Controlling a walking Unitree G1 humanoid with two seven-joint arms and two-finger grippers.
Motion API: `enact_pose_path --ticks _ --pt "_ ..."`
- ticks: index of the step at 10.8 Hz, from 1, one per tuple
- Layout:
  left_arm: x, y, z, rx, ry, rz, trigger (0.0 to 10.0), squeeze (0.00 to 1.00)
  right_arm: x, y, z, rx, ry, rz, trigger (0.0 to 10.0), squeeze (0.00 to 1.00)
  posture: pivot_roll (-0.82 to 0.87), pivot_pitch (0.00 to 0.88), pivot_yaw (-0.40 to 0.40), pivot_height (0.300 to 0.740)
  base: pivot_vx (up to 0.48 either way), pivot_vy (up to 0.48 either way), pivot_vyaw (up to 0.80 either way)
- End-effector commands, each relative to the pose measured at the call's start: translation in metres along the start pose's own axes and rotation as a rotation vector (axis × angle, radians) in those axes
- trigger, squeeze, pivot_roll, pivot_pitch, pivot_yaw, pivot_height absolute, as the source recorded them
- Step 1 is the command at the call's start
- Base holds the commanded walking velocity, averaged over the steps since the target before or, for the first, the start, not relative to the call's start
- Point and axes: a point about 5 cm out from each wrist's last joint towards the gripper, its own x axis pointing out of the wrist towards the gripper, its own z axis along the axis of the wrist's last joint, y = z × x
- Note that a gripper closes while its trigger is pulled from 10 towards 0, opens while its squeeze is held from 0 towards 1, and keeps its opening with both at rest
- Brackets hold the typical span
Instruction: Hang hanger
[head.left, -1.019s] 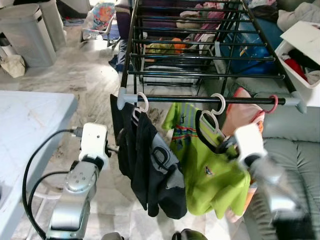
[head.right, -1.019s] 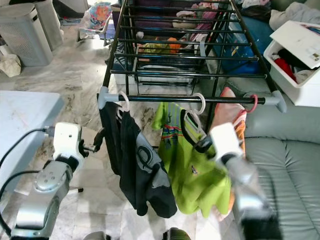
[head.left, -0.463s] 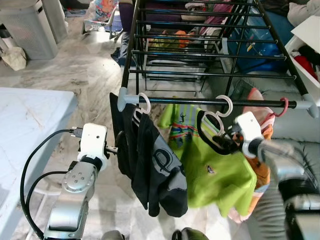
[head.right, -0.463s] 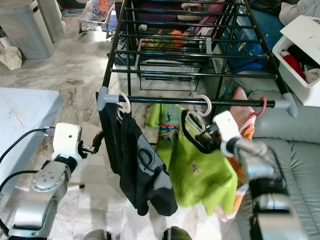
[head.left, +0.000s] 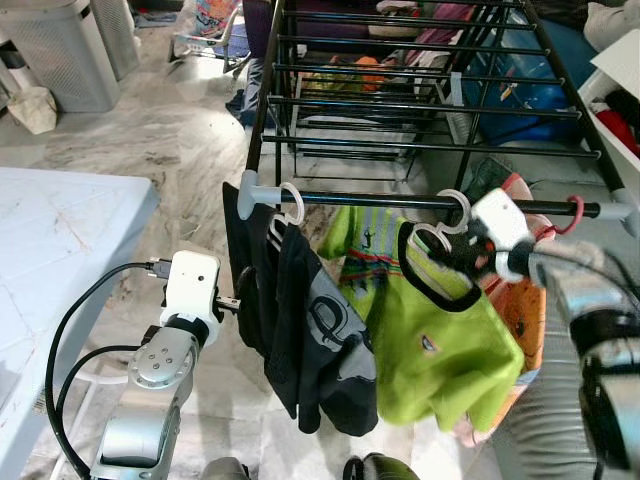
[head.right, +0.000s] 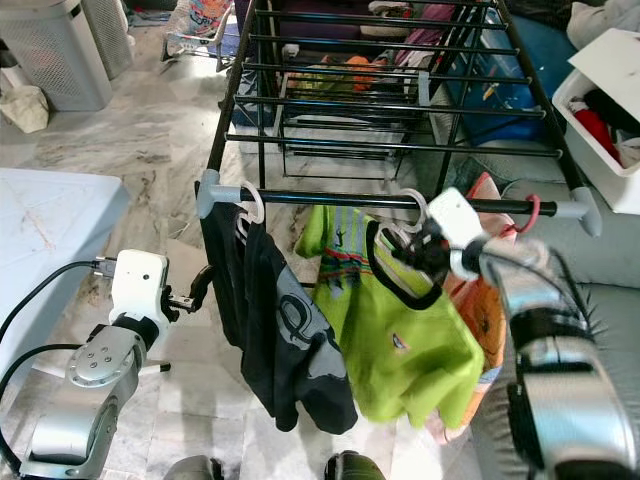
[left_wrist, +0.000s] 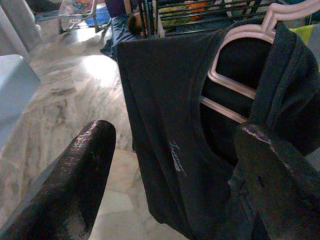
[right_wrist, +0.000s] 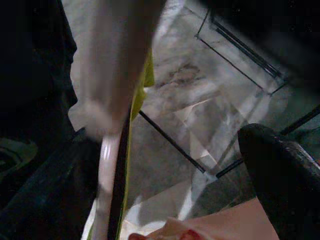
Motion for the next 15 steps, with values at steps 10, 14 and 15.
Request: enact_pose_path --ticks 10,14,15 --pt "0.002 -0.004 -0.002 0.011 0.010 -0.038 10.0 0.00 -0.010 0.013 -0.025 -0.008 0.093 0.261 0.0 0.00 0.02 0.103 -0.027 0.740 0.000 0.000 0.00" --pt "0.004 -0.006 -0.003 0.018 0.014 -0.052 10.0 0.00 -0.008 0.020 -0.036 0.031 0.092 0.241 0.0 0.00 0.02 0.100 -0.023 0.740 0.000 0.000 0.00" --pt "0.003 -0.006 -0.003 0.018 0.015 -0.053 10.0 0.00 -0.007 0.022 -0.039 0.050 0.093 0.235 0.0 0.00 0.02 0.100 -0.024 0.740 0.000 0.000 0.00"
